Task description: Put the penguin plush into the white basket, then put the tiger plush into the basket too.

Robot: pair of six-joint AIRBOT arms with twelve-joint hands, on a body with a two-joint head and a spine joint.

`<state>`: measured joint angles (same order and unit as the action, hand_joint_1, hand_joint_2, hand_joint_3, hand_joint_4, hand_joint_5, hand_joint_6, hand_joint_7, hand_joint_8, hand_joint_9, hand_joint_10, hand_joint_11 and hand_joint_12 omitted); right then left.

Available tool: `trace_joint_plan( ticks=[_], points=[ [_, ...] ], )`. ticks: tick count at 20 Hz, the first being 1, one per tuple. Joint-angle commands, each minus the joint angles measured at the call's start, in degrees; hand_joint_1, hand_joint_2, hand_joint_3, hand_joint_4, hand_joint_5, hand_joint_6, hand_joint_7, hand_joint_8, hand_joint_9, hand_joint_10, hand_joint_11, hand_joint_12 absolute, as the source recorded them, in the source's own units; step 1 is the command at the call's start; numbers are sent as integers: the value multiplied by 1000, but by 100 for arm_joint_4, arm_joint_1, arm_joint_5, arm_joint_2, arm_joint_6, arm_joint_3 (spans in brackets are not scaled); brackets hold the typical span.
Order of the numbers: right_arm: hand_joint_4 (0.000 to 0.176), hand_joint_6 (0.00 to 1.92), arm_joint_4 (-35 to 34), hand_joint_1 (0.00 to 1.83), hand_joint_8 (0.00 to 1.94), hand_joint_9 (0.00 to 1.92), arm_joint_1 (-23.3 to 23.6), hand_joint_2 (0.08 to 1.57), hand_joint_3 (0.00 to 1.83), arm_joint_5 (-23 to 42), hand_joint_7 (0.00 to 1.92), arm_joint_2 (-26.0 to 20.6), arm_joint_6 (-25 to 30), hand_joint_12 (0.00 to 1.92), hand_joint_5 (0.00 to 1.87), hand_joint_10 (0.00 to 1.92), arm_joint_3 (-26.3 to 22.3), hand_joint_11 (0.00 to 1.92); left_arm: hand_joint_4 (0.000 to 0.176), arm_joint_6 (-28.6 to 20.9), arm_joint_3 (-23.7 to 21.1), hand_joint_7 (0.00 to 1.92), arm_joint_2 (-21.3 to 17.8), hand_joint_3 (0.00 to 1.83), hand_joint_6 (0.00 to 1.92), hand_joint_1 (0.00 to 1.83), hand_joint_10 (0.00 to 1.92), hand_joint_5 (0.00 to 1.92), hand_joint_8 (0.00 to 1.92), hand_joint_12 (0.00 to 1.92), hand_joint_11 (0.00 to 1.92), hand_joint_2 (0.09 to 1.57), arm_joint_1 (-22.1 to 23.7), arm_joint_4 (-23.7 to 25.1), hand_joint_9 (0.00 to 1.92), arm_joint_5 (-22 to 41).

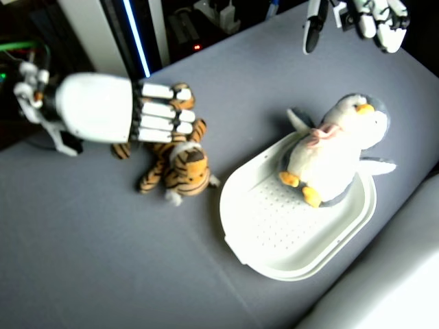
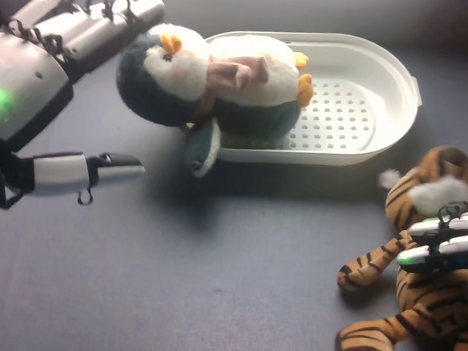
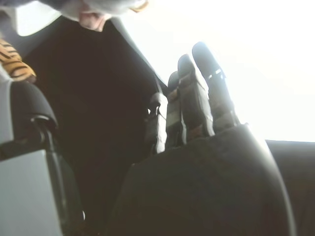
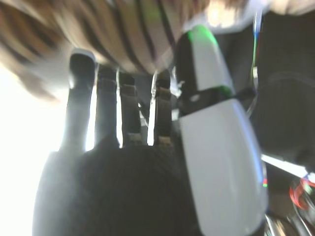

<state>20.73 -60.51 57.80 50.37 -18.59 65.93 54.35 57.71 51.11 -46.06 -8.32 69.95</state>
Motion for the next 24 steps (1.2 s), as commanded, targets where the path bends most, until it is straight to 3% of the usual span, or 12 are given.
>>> trace_joint_plan(
  ticks=[1, 2, 3, 4, 6, 8, 14, 17, 20, 22, 23, 24],
  points=[
    [126, 3, -181, 1431, 2, 553, 119, 1209, 2, 285, 417, 46, -85, 117, 543, 14, 25, 479, 105, -21, -15, 228, -22, 0, 6, 787, 6, 110, 3, 1202, 0, 945, -1, -14, 305, 783],
    [0, 987, -181, 1230, 1300, 566, 187, 1247, 17, 175, 647, 89, -172, 965, 720, 1213, 50, 522, 85, -32, -31, 257, -25, 0, 4, 835, 10, 135, 6, 1213, 0, 938, -28, -30, 339, 817],
    [0, 987, -181, 1230, 1300, 566, 224, 1247, 17, 124, 647, 119, -203, 965, 720, 1213, 67, 522, 85, -32, -41, 257, -22, 0, 4, 835, 10, 135, 6, 1213, 0, 938, -44, -52, 339, 843],
    [0, 1290, -188, 1140, 1581, 515, 280, 1297, 3, 122, 635, 153, -195, 1403, 663, 1407, 100, 443, 77, -32, -49, 272, -11, 0, 3, 831, 10, 143, 6, 1234, 0, 938, -67, -79, 351, 883],
    [0, 1426, -353, 1295, 1607, 567, 401, 1307, 0, 459, 492, 152, -192, 1586, 724, 1703, 122, 524, 83, -36, -66, 290, -2, 0, 3, 822, 4, 162, 3, 1255, 0, 943, -105, -111, 349, 948],
    [0, 1679, -751, 1426, 1626, 533, 453, 1312, 5, 1150, 464, 113, -193, 1704, 597, 1709, 141, 501, 102, -55, -76, 286, -5, 0, 2, 832, 1, 169, 0, 1277, 0, 940, -166, -144, 345, 1004],
    [0, 1153, -1729, 1208, 1435, 651, 1080, 1218, 0, 2104, 664, 331, -449, 1590, 923, 1433, 565, 528, 118, -84, -76, 278, 37, 0, 2, 868, 0, 171, 2, 1167, 0, 952, -192, -152, 305, 1022],
    [0, 1368, -1745, 1332, 1323, 716, 1800, 1228, 0, 1410, 661, 718, -449, 1379, 814, 1409, 1122, 614, 135, -125, -75, 269, 36, 0, 1, 821, 5, 167, 3, 1084, 0, 945, -201, -118, 310, 986],
    [0, 1029, -1705, 1347, 1462, 714, 2465, 1207, 0, 372, 692, 1211, -429, 1508, 906, 1482, 1816, 526, 137, -126, -58, 273, 45, 1, 0, 811, 3, 167, 2, 1077, 0, 950, -183, -82, 312, 941],
    [0, 1100, -1529, 1339, 1497, 649, 2798, 1215, 1, -190, 662, 1451, -415, 1283, 931, 1436, 2136, 397, 118, -143, -36, 282, 72, 0, 2, 807, 4, 186, 1, 1106, 0, 947, -148, -39, 320, 893],
    [0, 1099, -1394, 1230, 1461, 501, 2931, 1216, 0, -407, 645, 1556, -384, 1302, 923, 916, 2265, 267, 114, -157, -25, 290, 84, 0, 6, 812, 4, 201, 5, 1098, 0, 940, -137, -23, 323, 875],
    [27, 457, -1335, 1268, 598, 460, 2969, 1146, 0, -528, 563, 1610, -346, 1193, 802, 497, 2331, 126, 114, -162, -21, 289, 88, 0, 4, 840, 2, 202, 3, 1066, 0, 940, -129, -15, 319, 860]
  ],
)
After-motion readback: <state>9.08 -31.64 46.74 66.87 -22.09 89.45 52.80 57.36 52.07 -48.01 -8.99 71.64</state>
